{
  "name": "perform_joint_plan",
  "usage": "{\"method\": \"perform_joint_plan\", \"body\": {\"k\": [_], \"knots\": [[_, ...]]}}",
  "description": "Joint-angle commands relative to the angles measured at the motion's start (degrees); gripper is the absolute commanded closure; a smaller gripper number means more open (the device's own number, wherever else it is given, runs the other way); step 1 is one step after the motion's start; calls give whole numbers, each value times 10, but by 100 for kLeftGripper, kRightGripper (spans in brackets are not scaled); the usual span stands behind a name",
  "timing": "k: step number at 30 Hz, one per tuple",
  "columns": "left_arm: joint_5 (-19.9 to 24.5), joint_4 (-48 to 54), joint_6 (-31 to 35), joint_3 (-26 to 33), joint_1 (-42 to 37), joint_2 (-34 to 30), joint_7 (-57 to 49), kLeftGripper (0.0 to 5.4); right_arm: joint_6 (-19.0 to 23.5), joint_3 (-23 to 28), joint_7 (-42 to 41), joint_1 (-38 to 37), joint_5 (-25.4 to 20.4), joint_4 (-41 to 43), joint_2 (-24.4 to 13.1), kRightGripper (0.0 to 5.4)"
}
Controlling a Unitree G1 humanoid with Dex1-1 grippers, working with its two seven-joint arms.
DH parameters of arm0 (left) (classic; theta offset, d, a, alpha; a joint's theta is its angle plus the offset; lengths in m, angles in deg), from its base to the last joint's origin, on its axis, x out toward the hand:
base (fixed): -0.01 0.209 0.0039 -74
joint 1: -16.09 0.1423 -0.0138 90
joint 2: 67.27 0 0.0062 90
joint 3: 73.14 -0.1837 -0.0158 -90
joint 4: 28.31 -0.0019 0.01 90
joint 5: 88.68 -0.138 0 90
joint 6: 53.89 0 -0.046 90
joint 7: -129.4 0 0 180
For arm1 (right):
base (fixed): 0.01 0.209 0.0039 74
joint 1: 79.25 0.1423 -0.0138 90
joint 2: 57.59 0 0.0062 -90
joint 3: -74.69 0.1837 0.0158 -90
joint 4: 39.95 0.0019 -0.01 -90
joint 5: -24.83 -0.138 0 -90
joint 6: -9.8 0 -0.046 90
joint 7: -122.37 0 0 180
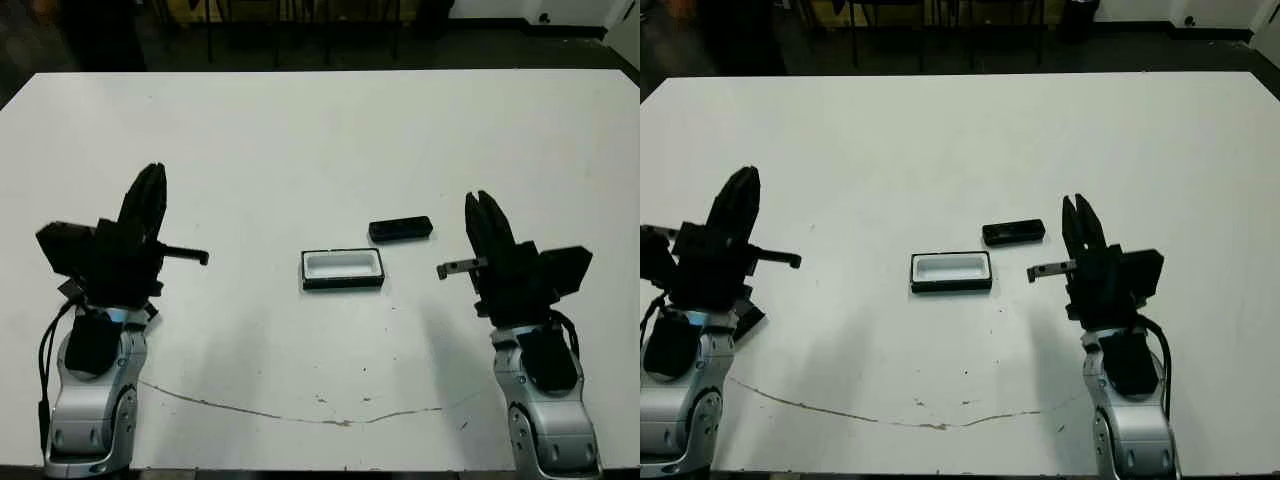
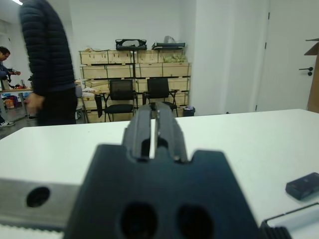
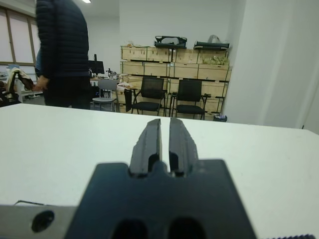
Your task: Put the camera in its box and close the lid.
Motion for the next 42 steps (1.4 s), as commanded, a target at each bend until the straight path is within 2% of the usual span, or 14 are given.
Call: {"method": "perform_joint_plan", "body": {"k": [1,8,11,14,18,19,22,24,28,31,37,39,42], "knots": [[-3,8,24,-2,0,-2,-8,539,16,2,-4,3,0,-2,-10,540],[-17,9,24,-18,6,0,-9,539,29,8,-14,-6,-7,3,-24,540],[-16,10,24,-22,11,1,-9,539,54,28,-30,15,-10,10,-55,540],[-13,9,22,-24,14,3,-9,539,88,60,-51,83,-30,-9,-94,540],[-19,11,25,-28,18,3,-12,539,129,73,-97,234,-23,-106,-176,540],[-20,11,26,-29,19,3,-12,539,134,61,-108,275,-4,-144,-199,540],[-21,11,26,-30,19,3,-12,539,91,17,-141,382,52,-285,-243,540],[-21,10,24,-31,19,3,-11,539,51,-13,-164,447,81,-394,-254,540],[-19,9,19,-31,20,3,-9,539,-19,-59,-215,567,121,-618,-250,540],[-17,11,21,-29,23,2,-9,539,-43,-96,-252,622,152,-723,-240,540],[-17,8,13,-28,27,0,-2,539,-77,-150,-304,665,197,-829,-210,540],[-18,10,15,-30,29,1,-3,539,-78,-166,-318,671,213,-854,-201,540],[-18,11,14,-32,31,3,-2,539,-52,-181,-362,680,224,-886,-190,540]]}}
